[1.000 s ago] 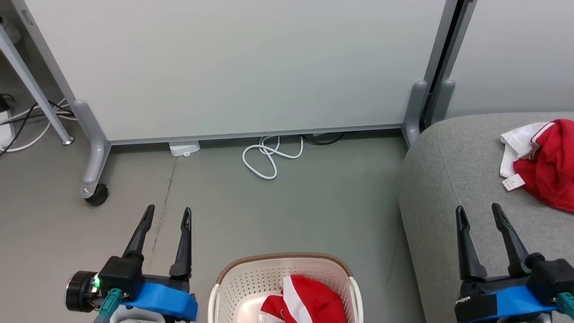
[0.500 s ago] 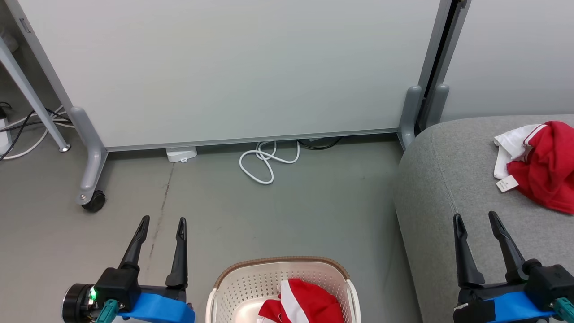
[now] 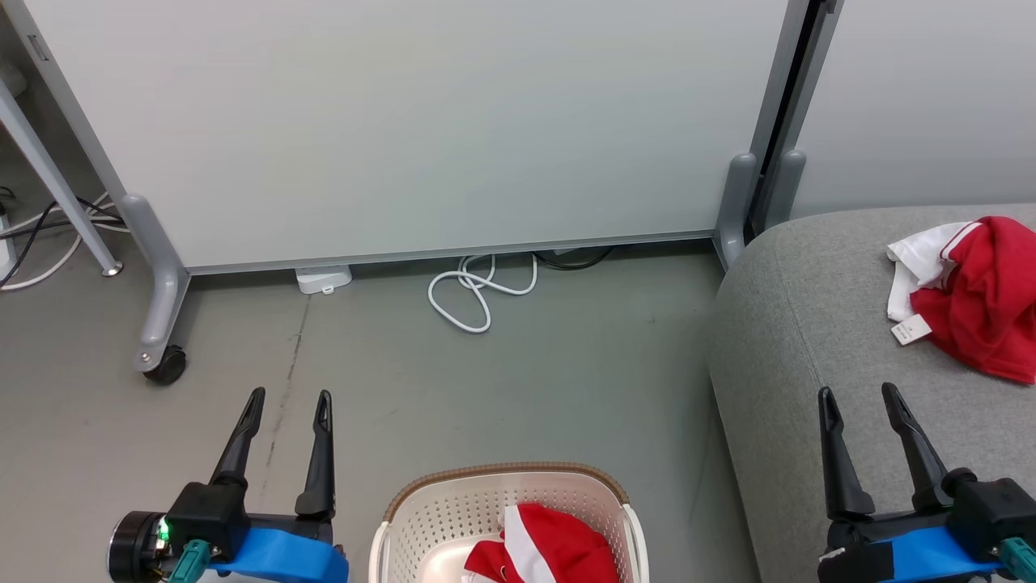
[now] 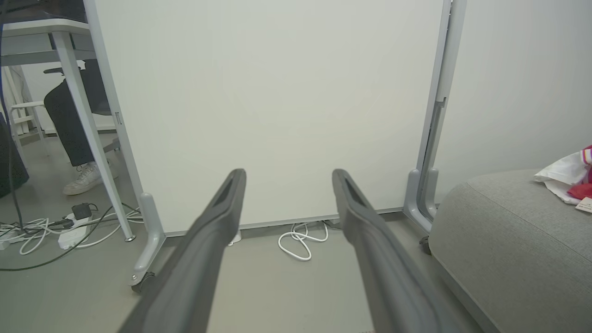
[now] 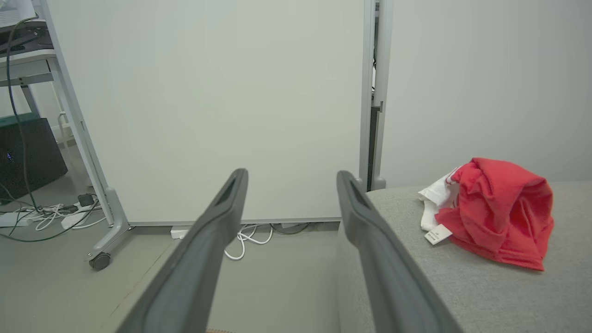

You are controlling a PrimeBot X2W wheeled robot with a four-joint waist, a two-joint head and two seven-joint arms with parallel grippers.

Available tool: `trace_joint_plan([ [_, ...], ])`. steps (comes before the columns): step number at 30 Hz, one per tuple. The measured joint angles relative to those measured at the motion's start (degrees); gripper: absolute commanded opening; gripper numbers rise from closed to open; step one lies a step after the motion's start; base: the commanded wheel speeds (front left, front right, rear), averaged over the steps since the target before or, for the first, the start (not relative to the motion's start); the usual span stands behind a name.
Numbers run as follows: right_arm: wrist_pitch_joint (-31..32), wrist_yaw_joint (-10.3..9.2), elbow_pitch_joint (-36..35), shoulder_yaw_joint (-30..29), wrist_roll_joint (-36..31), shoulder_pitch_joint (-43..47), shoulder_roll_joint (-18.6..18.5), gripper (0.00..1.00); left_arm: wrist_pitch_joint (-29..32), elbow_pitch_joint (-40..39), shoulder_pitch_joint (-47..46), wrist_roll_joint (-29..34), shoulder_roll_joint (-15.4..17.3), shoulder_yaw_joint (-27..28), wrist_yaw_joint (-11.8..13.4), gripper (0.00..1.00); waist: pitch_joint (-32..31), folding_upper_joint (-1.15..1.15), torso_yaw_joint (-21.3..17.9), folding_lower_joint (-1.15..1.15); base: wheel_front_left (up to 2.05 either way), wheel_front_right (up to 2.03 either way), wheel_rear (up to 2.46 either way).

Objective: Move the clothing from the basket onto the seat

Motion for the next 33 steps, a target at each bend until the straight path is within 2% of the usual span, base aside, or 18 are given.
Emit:
trace_joint_plan([
  [20,0.0,0.00,0.4,0.2,0.5,0.0,0.0,1.00,0.0,1.3,-0.2,2.4,-0.6,1.0,-1.9,1.00,0.0,0.00,-0.4,0.00,0.00,0.00,0.00],
  [33,0.0,0.00,-0.3,1.6,0.0,-2.3,0.0,1.00,0.0,9.1,-7.5,3.9,1.2,-5.1,-3.9,1.00,3.9,0.00,-3.3,0.00,0.00,0.00,0.00],
])
